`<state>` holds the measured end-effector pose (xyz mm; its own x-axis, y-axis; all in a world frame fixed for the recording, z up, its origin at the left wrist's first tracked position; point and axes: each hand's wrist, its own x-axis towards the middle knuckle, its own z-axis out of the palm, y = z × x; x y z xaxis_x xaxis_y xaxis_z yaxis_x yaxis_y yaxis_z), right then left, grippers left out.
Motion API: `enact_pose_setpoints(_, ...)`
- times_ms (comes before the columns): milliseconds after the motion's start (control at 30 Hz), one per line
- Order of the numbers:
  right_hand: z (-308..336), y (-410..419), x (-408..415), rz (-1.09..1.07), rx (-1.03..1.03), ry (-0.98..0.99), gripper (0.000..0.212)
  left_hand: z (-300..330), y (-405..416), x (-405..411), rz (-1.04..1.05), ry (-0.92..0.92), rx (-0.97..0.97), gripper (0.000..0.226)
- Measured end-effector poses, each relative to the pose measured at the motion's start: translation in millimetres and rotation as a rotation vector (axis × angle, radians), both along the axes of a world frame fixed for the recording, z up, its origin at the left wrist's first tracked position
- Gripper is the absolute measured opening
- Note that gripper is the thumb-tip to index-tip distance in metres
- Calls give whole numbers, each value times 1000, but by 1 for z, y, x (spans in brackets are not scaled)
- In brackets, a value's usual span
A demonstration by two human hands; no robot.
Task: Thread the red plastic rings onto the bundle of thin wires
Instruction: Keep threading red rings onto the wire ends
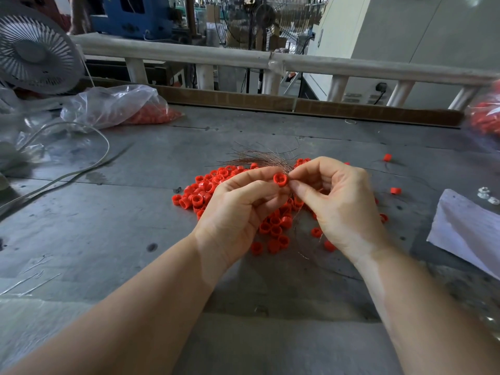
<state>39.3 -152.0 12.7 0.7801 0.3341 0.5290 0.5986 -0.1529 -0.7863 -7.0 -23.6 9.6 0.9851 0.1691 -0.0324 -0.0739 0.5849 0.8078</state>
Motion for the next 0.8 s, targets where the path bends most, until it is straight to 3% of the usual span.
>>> enact_pose_setpoints(500,0,0,1,-47,-40,-63,21,1,2,1,-42,-21,-62,29)
enact_pose_setpoints(800,1,0,0,-13,-5,-46,27,1,2,2,-67,-40,-94,17)
